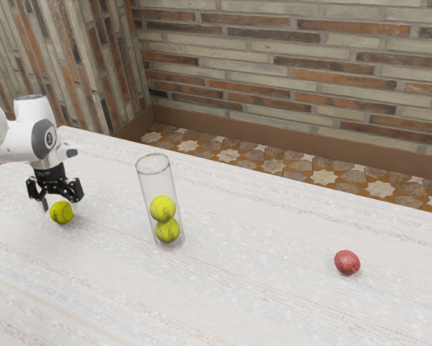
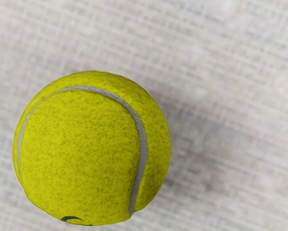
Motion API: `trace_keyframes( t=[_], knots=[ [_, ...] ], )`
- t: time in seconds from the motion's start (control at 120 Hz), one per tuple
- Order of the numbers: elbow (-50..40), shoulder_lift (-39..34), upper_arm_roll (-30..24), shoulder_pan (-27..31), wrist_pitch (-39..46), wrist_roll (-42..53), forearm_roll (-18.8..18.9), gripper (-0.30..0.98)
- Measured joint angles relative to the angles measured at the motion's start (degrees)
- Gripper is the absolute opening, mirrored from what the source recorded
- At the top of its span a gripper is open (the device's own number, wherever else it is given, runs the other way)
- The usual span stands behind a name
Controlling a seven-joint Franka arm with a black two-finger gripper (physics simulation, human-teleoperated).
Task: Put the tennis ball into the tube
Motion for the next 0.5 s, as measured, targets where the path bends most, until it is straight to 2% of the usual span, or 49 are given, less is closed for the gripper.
trace_keyframes(
  t=[0.192,0.5],
  knots=[
    [-0.05,2.73,0.00,0.85,5.64,2.51,-0.73,0.66],
    [-0.26,4.81,0.00,1.13,9.43,5.27,-2.22,0.65]
  ],
)
